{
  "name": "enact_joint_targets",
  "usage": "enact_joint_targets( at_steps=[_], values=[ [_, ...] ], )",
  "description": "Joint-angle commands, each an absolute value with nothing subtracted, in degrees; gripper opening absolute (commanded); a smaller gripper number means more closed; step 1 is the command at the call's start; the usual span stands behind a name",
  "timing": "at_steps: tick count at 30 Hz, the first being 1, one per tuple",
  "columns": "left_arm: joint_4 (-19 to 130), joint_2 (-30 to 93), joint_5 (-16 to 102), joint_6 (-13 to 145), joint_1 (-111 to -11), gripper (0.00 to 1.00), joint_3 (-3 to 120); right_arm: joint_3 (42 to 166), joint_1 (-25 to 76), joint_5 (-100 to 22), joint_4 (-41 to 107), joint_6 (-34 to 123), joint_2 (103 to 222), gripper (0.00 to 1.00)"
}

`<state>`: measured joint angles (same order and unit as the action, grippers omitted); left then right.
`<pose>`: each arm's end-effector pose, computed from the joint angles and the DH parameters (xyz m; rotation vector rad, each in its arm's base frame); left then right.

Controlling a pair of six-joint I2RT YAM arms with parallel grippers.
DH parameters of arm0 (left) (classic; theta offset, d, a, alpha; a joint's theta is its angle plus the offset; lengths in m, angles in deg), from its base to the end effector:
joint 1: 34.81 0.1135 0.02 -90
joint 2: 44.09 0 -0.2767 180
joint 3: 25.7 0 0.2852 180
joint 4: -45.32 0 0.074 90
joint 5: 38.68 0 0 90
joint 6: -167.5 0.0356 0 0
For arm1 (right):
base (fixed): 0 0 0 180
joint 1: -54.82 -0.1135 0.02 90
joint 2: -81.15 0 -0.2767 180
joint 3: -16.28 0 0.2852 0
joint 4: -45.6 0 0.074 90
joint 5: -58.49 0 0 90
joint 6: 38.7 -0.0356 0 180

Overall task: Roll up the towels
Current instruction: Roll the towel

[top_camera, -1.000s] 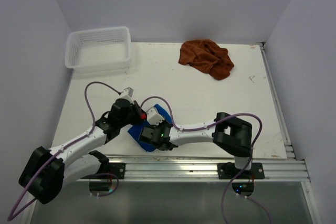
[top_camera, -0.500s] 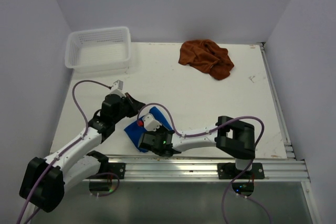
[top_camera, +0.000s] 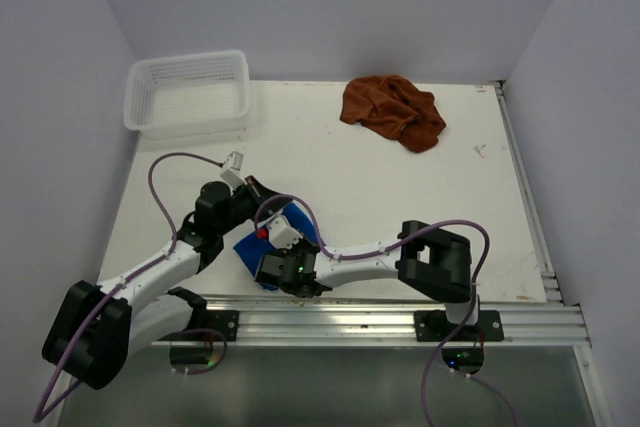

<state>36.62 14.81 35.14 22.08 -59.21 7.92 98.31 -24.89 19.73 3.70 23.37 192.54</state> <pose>0.2132 -0.1076 0.1978 -0.3347 2.0089 -1.1897 0.0988 0.3890 0.1401 -0.8108 2.0727 -0.3326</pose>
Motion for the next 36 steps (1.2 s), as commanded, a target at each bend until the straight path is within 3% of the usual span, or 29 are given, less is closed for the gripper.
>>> enact_joint_targets(
  at_steps=[1,18,36],
  values=[
    [27.33,17.69,30.67,19.67,-59.33,0.0,6.84,100.14,-24.81,22.8,0.59,20.62,194.43,0.0],
    [16.96,33.87,31.81,18.61,-63.99,0.0,9.04,98.48,-24.73,25.26,2.16,21.06,193.56,0.0],
    [20.29,44.94,40.86,26.08,-64.87,0.0,10.53,94.7,-23.23,20.79,8.14,20.45,188.99,0.0]
  ],
)
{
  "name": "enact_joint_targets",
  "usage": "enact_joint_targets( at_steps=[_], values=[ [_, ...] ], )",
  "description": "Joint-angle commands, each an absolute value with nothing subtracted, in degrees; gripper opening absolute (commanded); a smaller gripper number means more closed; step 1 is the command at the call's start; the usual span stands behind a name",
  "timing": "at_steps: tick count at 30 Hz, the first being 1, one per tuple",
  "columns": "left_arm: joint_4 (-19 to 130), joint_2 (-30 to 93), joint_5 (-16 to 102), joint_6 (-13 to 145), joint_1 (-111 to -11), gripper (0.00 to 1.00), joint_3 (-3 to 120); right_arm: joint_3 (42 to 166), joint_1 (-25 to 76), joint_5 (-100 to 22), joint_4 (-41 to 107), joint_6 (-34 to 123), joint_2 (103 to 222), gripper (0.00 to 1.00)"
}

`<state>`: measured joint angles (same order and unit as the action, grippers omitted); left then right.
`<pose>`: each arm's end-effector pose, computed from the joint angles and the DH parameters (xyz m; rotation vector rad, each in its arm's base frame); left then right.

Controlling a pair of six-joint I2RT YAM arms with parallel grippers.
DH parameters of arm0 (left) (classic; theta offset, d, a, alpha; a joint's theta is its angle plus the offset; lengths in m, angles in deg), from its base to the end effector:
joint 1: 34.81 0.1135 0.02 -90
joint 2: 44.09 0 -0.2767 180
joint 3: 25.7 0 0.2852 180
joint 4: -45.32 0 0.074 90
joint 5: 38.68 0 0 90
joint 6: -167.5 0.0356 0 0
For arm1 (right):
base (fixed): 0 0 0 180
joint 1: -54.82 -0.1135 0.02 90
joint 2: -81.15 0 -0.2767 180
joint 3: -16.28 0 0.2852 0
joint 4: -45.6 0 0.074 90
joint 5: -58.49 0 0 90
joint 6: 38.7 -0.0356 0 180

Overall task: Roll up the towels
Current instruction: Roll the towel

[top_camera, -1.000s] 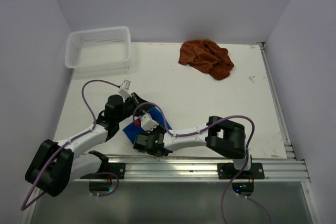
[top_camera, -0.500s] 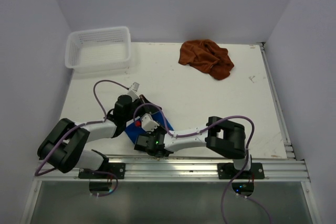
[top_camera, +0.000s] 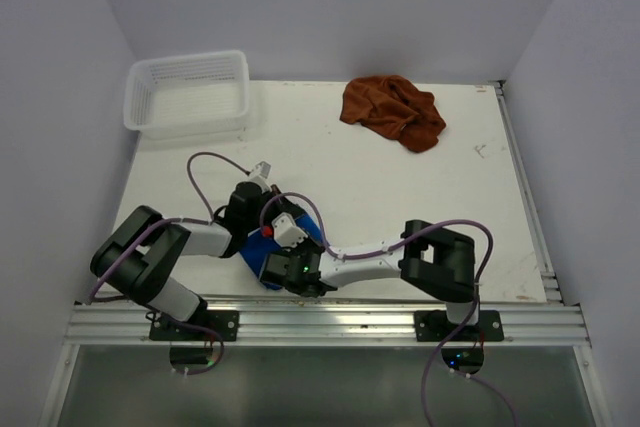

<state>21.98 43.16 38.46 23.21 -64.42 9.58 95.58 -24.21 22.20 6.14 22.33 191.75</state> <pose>0.2376 -0.1442 0.1131 -0.3345 2.2343 -1.0831 0.1028 0.3797 0.1346 -0.7517 2.0515 -0.3494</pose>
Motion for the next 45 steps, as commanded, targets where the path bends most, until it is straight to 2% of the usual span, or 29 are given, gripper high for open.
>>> enact_joint_targets(
  at_steps=[1,4,5,9,14,20,21,28,33,45],
  values=[
    [20.29,45.21,40.86,26.43,-64.87,0.0,10.62,94.43,-23.14,20.69,8.23,20.27,188.99,0.01],
    [21.42,45.74,41.91,27.39,-64.87,0.0,11.05,93.82,-22.7,20.17,8.14,19.75,187.59,0.1],
    [22.3,45.56,42.44,27.66,-64.78,0.0,11.14,93.55,-22.62,19.9,7.97,19.22,187.06,0.19],
    [24.68,43.99,43.94,28.89,-64.87,0.0,10.97,91.36,-21.92,18.15,8.23,17.81,182.06,0.34],
    [26.17,43.1,45.52,30.03,-64.87,0.0,10.18,86.09,-21.04,11.49,11.48,16.23,172.41,0.47],
    [25.13,41.96,46.49,30.12,-64.87,0.0,7.37,74.5,-11.49,-3.8,23.59,12.28,160.18,0.53],
    [25.12,41.52,46.58,30.12,-64.87,0.0,7.02,72.91,-9.45,-10.44,25.7,12.01,159.46,0.54],
    [25.21,39.5,47.01,30.04,-64.87,0.0,5.52,67.55,1.46,-29.37,40.02,6.58,161.83,0.62],
    [25.03,38.97,46.84,29.86,-64.87,0.0,4.73,64.46,5.68,-35.02,48.48,1.2,165.25,0.64],
    [26.79,37.92,47.81,30.03,-64.87,0.0,4.82,59.81,5.77,-39.6,55.69,-1.61,171.06,0.61]
  ],
)
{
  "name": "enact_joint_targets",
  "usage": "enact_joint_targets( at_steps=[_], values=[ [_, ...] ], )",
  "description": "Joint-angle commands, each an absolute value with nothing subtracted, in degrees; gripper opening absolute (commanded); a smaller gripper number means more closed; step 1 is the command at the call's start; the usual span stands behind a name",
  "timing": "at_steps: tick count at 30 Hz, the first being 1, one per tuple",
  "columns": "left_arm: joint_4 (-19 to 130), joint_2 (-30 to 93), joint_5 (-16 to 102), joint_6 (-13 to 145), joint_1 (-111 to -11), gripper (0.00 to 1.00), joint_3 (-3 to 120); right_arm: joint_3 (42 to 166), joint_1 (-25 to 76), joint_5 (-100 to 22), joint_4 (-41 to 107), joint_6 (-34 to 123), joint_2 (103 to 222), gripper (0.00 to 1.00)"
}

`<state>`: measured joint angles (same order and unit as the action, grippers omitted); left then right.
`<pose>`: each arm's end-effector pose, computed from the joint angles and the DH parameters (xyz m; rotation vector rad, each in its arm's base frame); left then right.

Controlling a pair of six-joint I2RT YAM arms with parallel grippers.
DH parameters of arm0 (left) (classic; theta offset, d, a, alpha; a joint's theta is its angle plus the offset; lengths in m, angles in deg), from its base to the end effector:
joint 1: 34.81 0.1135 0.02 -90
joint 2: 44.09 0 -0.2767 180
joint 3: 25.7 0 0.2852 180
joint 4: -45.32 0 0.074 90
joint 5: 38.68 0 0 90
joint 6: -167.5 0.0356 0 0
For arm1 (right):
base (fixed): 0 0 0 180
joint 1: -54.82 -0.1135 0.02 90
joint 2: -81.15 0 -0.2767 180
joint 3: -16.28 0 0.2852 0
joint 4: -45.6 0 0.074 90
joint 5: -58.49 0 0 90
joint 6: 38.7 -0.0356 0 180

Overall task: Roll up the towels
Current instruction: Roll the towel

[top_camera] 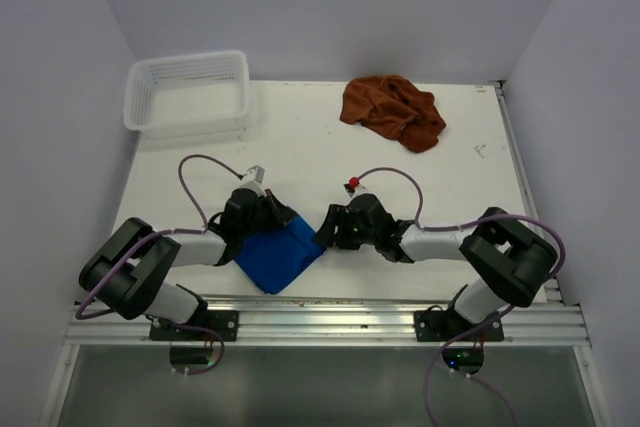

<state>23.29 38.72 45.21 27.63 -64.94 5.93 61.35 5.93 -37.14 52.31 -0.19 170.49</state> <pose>0.2227 -0.1336 0.1125 -0.3123 2.2011 -0.9297 0.1997 0.2342 0.1244 -0.0037 2.4420 1.0004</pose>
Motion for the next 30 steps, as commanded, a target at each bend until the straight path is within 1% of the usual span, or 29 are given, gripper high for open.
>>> enact_joint_targets(
  at_steps=[1,8,14,18,22,23,25,26,28,30],
  values=[
    [27.05,37.74,48.33,30.03,-64.87,0.0,4.64,59.63,5.69,-39.69,55.78,-1.53,171.06,0.59],
    [27.93,36.69,50.0,29.95,-64.87,0.0,4.2,58.83,4.55,-39.86,56.13,-1.17,172.29,0.53],
    [28.37,36.34,51.06,29.77,-64.87,0.0,3.59,59.71,1.74,-37.23,52.79,0.41,172.29,0.47],
    [28.72,36.07,51.15,29.6,-64.87,0.0,3.59,59.98,0.94,-36.79,51.91,0.32,172.55,0.41],
    [29.25,35.72,51.06,29.6,-64.87,0.0,3.67,59.89,0.94,-37.23,52.0,0.23,172.82,0.28],
    [29.34,35.55,51.06,29.6,-64.87,0.0,3.67,60.06,0.94,-37.31,51.83,0.41,172.56,0.21],
    [29.86,35.28,51.06,29.68,-64.87,0.0,4.11,60.59,0.76,-36.79,50.78,1.46,172.38,0.12],
    [30.22,35.28,51.15,30.03,-64.87,0.0,4.46,61.29,0.68,-36.27,49.12,1.9,171.77,0.06],
    [32.93,35.37,51.15,30.03,-64.87,0.0,6.47,61.91,-0.2,-34.07,47.53,3.65,170.98,0.01],
    [34.51,35.19,51.06,30.56,-64.87,0.0,8.32,62.96,-0.99,-30.48,44.46,5.75,169.49,0.0]
  ],
)
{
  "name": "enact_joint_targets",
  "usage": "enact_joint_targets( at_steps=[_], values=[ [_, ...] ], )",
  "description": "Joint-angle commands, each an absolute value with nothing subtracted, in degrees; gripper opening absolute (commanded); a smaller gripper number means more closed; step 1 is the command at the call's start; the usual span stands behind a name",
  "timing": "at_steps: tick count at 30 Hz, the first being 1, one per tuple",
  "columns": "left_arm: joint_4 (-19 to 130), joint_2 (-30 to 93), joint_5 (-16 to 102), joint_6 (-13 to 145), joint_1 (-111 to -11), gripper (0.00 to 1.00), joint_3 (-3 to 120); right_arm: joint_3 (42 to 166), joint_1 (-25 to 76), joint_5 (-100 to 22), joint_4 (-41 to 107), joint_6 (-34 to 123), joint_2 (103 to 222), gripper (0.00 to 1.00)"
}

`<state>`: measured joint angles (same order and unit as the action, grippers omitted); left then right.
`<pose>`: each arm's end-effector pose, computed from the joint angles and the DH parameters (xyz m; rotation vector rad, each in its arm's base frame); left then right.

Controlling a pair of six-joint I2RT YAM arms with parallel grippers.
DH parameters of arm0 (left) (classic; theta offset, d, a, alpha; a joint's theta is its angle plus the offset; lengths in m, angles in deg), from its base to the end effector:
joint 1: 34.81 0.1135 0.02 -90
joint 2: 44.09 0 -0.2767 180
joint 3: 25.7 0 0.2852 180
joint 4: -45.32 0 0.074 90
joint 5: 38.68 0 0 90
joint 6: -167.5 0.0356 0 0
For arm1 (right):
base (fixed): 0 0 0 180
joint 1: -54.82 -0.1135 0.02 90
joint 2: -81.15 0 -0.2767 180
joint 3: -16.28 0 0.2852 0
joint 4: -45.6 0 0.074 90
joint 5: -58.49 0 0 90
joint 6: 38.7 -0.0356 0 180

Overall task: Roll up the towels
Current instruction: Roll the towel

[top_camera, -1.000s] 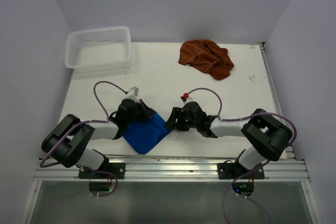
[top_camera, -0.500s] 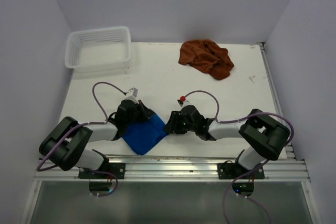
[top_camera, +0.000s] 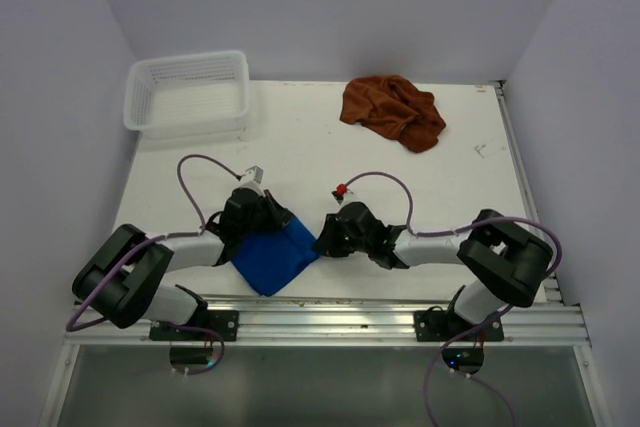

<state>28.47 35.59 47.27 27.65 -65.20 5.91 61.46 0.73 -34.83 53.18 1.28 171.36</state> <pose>0.2184 -0.1310 0.1168 -0.3361 2.2251 -0.8774 0.1799 0.2519 0.1218 -0.1214 2.4356 0.9927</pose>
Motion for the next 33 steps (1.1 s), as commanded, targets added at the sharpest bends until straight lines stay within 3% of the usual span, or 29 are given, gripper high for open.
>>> enact_joint_targets(
  at_steps=[1,16,33],
  values=[
    [35.22,35.11,52.54,30.65,-64.78,0.0,9.03,63.49,-2.04,-28.81,43.14,6.47,168.87,0.0],
    [41.11,33.79,47.9,31.44,-64.43,0.0,18.96,69.73,-9.6,-5.16,26.08,15.79,164.03,0.0],
    [41.82,29.3,44.82,28.89,-66.89,0.0,20.46,82.03,-18.65,12.77,16.06,18.87,173.16,0.0]
  ],
)
